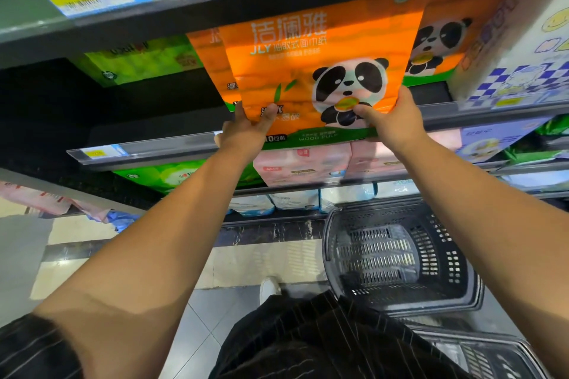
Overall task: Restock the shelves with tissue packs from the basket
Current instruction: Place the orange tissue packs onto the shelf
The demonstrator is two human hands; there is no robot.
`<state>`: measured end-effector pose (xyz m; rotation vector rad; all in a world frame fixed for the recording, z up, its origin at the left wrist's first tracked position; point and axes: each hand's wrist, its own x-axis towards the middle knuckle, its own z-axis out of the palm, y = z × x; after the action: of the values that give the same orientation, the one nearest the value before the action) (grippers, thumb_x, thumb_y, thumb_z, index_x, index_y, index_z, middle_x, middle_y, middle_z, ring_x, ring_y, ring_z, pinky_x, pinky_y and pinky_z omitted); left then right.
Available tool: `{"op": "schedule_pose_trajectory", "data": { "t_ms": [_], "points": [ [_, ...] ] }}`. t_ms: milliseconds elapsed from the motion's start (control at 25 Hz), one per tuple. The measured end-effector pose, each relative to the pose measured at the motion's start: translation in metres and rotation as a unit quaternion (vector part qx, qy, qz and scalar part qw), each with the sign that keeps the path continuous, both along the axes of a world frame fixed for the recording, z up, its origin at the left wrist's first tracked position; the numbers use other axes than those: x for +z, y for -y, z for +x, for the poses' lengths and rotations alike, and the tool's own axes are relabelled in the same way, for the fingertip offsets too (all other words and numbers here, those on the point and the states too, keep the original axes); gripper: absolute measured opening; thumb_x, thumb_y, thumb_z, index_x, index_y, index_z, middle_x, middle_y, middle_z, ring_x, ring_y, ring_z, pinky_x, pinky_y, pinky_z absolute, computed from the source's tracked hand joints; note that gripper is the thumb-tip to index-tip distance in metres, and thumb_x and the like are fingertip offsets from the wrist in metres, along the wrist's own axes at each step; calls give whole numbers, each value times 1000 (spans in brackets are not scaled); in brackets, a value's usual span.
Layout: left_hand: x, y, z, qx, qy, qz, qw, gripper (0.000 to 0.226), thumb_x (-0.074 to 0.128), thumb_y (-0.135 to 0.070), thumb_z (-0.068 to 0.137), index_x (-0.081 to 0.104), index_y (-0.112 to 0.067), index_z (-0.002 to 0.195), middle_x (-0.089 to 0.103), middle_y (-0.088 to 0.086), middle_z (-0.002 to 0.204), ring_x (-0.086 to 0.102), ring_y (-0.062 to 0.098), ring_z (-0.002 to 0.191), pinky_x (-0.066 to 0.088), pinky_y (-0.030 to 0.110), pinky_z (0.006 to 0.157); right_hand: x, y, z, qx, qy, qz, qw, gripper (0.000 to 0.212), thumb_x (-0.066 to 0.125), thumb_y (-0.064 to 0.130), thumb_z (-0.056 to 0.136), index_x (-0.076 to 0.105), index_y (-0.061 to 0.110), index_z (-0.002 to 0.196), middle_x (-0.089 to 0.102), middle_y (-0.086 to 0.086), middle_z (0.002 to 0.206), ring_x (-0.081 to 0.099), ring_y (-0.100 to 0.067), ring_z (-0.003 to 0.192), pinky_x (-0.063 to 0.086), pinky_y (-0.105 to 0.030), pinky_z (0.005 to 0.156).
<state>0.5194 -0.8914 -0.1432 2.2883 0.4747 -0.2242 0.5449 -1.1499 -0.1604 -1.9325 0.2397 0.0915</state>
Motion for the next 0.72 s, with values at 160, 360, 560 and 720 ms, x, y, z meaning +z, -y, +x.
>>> {"op": "schedule_pose_trajectory", "data": {
  "t_ms": [160,360,560,720],
  "points": [
    [-3,-8,5,-34,-21,9,999,84,28,-82,80,22,-32,146,57,5,128,54,36,116,38,53,105,-2,10,2,88,-63,-133,985,87,59,77,73,35,25,139,59,-5,129,49,-33,123,41,-48,101],
    [-12,-3,-7,22,52,-187,981,63,54,-58,89,30,-34,142,56,-6,128,49,22,125,35,39,107,-6,10,-5,65,-90,56,992,80,79,52,72,32,34,135,56,2,127,55,-24,117,50,-49,92],
    [4,-5,-4,31,115,-249,961,81,81,-26,77,25,-41,134,60,-10,119,56,16,115,49,39,95,14,5,-5,32,29,102,994,87,87,22,68,34,30,136,56,4,127,56,-12,114,52,-29,90],
    [2,-7,-11,27,111,-196,974,96,84,-24,73,18,-29,142,56,-5,125,54,19,116,48,40,94,31,6,-8,36,7,83,996,71,85,24,71,40,26,126,62,7,110,60,-15,105,51,-39,92]
  ]
}}
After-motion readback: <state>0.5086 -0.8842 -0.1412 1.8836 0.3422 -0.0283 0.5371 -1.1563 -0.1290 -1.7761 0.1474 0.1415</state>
